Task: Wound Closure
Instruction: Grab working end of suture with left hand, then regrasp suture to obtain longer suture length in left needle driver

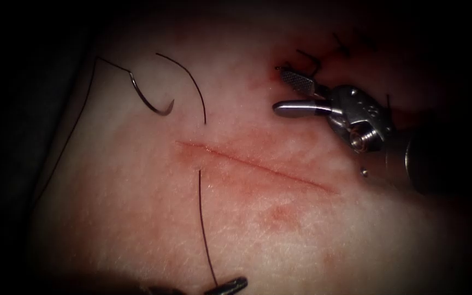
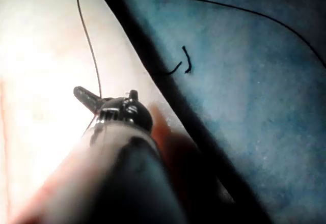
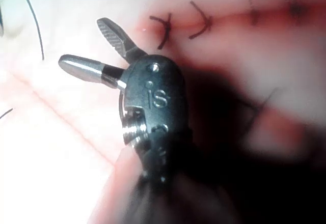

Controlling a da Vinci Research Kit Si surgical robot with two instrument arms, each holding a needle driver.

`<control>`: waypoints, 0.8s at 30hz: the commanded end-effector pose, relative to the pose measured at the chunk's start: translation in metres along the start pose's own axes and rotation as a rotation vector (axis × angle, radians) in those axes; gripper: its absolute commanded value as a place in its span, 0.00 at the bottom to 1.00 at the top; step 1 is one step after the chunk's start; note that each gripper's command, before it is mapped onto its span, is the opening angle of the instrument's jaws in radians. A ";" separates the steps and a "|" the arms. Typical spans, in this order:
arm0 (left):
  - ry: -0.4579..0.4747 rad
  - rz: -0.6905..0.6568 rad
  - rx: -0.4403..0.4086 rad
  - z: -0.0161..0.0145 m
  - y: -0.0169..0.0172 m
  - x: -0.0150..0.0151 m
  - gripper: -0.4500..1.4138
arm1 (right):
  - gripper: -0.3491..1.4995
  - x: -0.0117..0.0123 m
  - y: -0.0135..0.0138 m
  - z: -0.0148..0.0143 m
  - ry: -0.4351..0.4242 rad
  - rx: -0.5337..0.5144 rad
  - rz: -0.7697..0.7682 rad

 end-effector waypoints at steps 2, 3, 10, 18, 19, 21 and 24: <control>0.031 0.006 -0.026 0.0010 0.0005 0.0003 0.24 | 0.83 -0.0013 0.0000 0.0005 0.001 0.003 0.003; 0.037 0.006 -0.030 0.0009 0.0003 0.0003 0.13 | 0.81 -0.0015 -0.0002 0.0005 -0.004 0.005 0.000; 0.081 0.014 0.028 -0.0021 -0.0042 -0.0018 0.00 | 0.80 -0.0037 -0.0041 0.0005 -0.149 0.140 -0.232; 0.107 -0.001 0.025 -0.0028 -0.0068 -0.0032 0.00 | 0.83 -0.0036 -0.0099 0.0038 -0.042 0.216 -0.515; 0.108 0.004 0.025 -0.0028 -0.0069 -0.0033 0.00 | 0.83 -0.0036 -0.0103 0.0043 -0.033 0.221 -0.537; 0.113 0.002 0.024 -0.0029 -0.0072 -0.0036 0.00 | 0.84 -0.0036 -0.0114 0.0053 -0.009 0.232 -0.583; 0.119 -0.003 0.021 -0.0029 -0.0079 -0.0041 0.00 | 0.84 -0.0039 -0.0127 0.0066 0.000 0.255 -0.633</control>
